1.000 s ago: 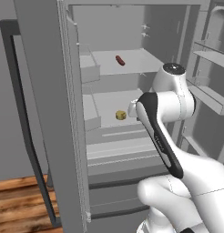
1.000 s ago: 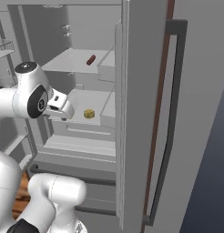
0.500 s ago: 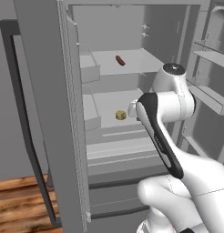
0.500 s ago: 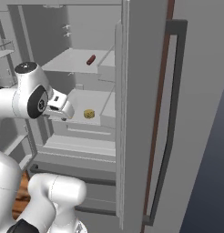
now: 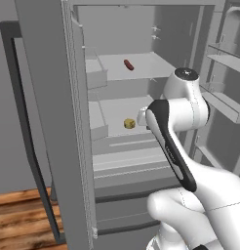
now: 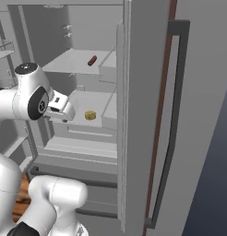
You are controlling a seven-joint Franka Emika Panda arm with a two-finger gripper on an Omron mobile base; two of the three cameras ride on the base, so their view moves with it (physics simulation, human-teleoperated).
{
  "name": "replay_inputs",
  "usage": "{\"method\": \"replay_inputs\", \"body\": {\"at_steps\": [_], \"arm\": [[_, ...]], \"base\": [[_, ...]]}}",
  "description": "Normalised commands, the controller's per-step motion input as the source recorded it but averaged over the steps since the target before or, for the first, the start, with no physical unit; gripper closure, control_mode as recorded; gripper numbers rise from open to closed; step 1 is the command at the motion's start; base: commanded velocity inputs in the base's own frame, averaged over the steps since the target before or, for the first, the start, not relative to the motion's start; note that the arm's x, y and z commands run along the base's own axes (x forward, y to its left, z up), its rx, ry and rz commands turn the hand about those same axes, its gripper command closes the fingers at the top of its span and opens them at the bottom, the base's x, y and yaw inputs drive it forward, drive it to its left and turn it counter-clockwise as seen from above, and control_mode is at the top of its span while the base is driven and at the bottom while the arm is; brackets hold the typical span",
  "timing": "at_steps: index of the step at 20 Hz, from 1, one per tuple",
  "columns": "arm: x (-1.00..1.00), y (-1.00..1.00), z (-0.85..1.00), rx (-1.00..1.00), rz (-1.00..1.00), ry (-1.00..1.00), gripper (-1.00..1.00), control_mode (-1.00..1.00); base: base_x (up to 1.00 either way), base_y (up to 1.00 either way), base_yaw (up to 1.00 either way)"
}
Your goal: Retrieve the sausage and cheese from the fridge and place them on the cutting board on the counter.
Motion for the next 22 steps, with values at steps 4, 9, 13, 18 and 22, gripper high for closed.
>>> {"method": "replay_inputs", "body": {"at_steps": [4,9,13,18,22], "arm": [[0.00,0.00,0.00,0.00,0.00,0.00,-1.00,-1.00],[0.00,0.00,0.00,0.00,0.00,0.00,-1.00,-1.00],[0.02,0.00,-0.11,0.00,0.00,-0.01,-1.00,-1.00],[0.00,-0.27,-0.13,0.01,0.01,0.05,-1.00,-1.00],[0.47,-0.18,-0.43,0.00,0.02,-0.04,-1.00,-1.00]], "base": [[0.00,0.00,0.00],[0.00,0.00,0.00],[0.00,0.00,0.00],[0.00,0.00,0.00],[0.00,0.00,0.00]]}}
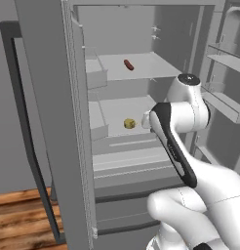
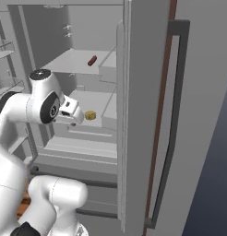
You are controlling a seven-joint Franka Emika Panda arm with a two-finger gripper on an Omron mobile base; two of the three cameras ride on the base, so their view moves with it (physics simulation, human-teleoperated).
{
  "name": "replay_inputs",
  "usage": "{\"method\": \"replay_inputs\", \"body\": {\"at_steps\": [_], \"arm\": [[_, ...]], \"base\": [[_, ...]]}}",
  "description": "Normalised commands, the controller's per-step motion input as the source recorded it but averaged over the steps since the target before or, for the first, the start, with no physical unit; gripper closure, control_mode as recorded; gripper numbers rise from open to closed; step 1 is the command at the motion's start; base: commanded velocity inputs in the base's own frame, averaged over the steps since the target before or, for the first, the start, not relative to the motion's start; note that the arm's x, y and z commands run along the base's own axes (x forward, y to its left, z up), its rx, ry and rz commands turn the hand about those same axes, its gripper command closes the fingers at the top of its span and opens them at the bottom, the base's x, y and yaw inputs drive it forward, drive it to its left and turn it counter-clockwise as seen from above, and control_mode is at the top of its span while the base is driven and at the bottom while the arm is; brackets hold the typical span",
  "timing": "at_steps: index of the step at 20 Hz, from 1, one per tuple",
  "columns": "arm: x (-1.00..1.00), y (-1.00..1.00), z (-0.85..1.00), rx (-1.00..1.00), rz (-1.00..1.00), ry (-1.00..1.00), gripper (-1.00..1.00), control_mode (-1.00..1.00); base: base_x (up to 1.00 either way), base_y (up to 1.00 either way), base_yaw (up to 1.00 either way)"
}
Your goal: Retrieve the sausage and cheese from the fridge and place them on the cutting board on the counter.
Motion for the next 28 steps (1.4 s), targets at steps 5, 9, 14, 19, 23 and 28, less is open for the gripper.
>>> {"method": "replay_inputs", "body": {"at_steps": [5,9,14,19,23,28], "arm": [[0.51,0.02,-0.60,0.00,0.04,-0.18,-1.00,-1.00],[0.61,0.23,-0.48,0.00,0.00,-0.21,-1.00,-1.00],[0.51,0.16,0.01,-0.01,0.00,-0.02,-1.00,-1.00],[0.35,0.05,0.26,-0.03,0.00,0.00,-1.00,-1.00],[0.19,0.00,0.49,-0.06,0.00,0.07,-1.00,-1.00],[0.50,0.00,0.06,-0.05,0.00,0.04,-1.00,-1.00]], "base": [[0.00,0.00,0.00],[0.00,0.00,0.00],[0.00,0.00,0.00],[0.00,0.00,0.00],[0.00,0.00,0.00],[0.00,0.00,0.00]]}}
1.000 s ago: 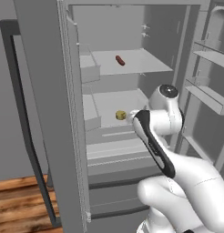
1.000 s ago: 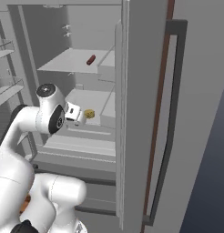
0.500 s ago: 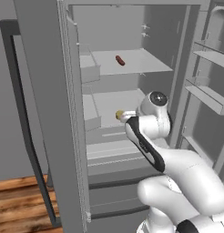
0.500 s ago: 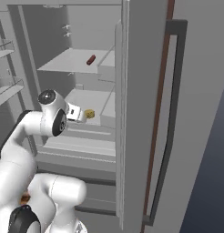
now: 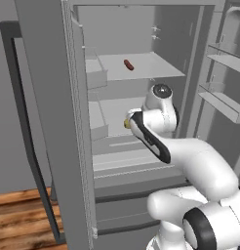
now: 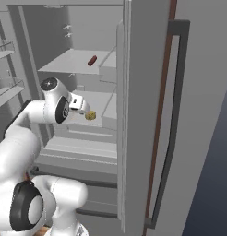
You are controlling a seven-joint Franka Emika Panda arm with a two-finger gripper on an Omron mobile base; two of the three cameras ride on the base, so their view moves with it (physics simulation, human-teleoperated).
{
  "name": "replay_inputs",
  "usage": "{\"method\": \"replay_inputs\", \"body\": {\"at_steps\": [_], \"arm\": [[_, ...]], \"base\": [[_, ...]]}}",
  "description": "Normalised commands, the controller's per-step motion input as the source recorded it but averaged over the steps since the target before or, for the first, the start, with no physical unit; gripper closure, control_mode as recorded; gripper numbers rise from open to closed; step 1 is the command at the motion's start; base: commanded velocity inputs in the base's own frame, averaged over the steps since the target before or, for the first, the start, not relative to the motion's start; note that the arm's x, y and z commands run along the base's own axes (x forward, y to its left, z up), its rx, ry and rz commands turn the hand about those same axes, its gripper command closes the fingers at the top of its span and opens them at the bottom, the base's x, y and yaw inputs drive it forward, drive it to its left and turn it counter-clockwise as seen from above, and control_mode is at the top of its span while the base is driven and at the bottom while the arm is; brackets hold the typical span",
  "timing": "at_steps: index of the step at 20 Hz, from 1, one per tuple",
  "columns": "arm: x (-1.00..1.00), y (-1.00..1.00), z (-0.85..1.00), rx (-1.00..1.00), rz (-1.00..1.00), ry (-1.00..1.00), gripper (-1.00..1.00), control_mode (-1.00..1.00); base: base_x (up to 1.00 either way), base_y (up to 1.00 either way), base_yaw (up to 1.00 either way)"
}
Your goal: Retrieve the sausage and cheese from the fridge and place them on the cutting board on the counter.
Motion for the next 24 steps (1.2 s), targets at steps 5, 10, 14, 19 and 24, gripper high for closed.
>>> {"method": "replay_inputs", "body": {"at_steps": [5,10,14,19,24], "arm": [[0.46,0.00,-0.01,0.00,0.00,0.00,-1.00,-1.00],[0.13,0.00,-0.13,0.00,0.02,0.01,-1.00,-1.00],[0.06,0.00,-0.21,0.00,0.02,0.01,-1.00,-1.00],[0.01,0.00,-0.27,0.00,0.03,0.01,-1.00,-1.00],[0.13,0.00,-0.10,0.00,0.04,0.00,-1.00,-1.00]], "base": [[0.00,0.00,0.00],[0.00,0.00,0.00],[0.00,0.00,0.00],[0.00,0.00,0.00],[0.00,0.00,0.00]]}}
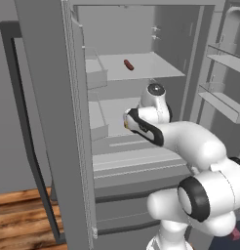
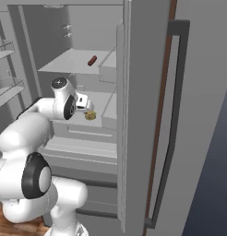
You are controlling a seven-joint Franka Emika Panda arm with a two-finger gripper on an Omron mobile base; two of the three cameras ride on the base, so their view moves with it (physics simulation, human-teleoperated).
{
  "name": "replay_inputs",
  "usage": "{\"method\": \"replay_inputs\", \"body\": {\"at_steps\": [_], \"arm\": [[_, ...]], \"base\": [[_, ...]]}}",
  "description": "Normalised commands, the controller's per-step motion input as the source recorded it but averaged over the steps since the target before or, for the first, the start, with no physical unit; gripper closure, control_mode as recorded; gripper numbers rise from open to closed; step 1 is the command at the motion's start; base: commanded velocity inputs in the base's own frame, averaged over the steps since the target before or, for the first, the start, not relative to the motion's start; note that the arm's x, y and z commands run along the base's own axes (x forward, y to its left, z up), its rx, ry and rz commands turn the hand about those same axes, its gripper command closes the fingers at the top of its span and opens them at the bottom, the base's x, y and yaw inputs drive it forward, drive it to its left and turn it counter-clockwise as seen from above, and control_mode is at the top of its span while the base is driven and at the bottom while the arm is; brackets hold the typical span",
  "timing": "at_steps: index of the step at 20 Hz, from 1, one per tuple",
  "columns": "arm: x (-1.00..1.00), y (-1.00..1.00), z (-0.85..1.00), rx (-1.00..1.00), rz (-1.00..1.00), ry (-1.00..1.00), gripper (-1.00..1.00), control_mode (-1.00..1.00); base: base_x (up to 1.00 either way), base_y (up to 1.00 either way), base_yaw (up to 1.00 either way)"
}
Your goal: Retrieve the sausage and cheese from the fridge and place them on the cutting board on the counter.
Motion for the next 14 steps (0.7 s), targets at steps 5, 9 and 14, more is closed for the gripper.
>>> {"method": "replay_inputs", "body": {"at_steps": [5,9,14], "arm": [[0.31,0.00,0.00,0.00,0.03,0.05,-1.00,-1.00],[0.15,0.00,0.00,0.00,0.02,0.04,-1.00,-1.00],[0.00,0.00,-0.09,0.00,0.02,0.02,-1.00,-1.00]], "base": [[0.00,0.00,0.00],[0.00,0.00,0.00],[0.00,0.00,0.00]]}}
